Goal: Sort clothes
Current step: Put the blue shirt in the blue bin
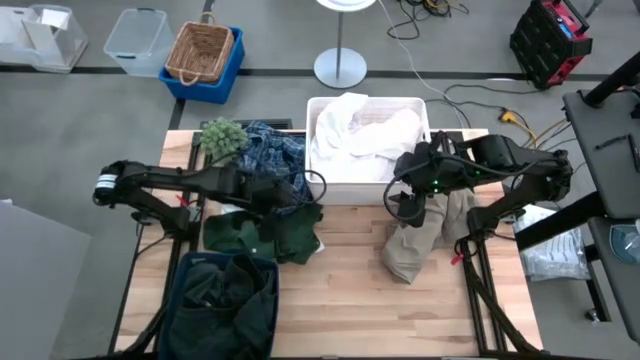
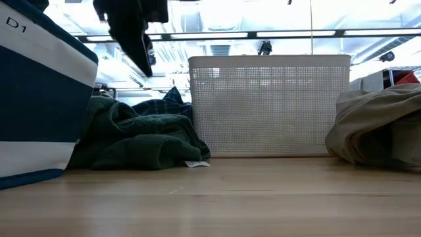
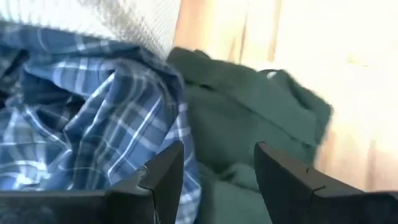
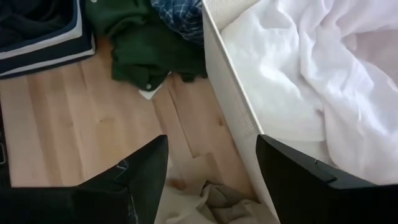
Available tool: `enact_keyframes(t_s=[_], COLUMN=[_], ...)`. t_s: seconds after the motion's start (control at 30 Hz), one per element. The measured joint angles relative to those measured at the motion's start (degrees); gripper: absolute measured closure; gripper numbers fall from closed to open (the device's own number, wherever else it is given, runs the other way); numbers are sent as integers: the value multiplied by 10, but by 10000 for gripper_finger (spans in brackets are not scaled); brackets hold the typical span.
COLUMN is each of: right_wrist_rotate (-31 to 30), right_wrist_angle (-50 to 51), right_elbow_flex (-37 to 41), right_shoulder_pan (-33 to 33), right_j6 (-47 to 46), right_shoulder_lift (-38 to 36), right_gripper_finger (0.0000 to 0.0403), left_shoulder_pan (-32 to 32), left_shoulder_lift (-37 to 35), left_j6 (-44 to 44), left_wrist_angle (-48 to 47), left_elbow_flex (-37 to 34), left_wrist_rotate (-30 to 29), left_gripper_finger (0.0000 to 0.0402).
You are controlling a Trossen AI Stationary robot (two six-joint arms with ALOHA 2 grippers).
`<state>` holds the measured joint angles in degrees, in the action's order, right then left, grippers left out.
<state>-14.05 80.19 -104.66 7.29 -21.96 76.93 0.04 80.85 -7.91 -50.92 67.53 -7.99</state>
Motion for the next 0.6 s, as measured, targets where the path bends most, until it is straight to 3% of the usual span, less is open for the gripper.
enact_keyframes(t_s=[0.2,0.4,0.5,0.6], right_wrist_rotate=[-3,-10,-10,-10], right_wrist_angle=[-6,-29,-31,-31], right_elbow_flex=[0,0,0,0], right_shoulder_pan=[0,0,0,0], right_j6=[-6,-6,-7,-10], right_shoulder_lift=[0,0,0,0], right_gripper_finger=[167,159,159,164], left_shoulder_pan=[23,55,62,69], left_shoulder_lift=[9,41,52,52], left_j6=[-4,-9,4,12], left_wrist_angle=[70,132,133,141], left_elbow_flex=[-79,-108,-108,-108], left_wrist_rotate=[-84,-95,-95,-91], left_gripper_finger=[228,234,263,329])
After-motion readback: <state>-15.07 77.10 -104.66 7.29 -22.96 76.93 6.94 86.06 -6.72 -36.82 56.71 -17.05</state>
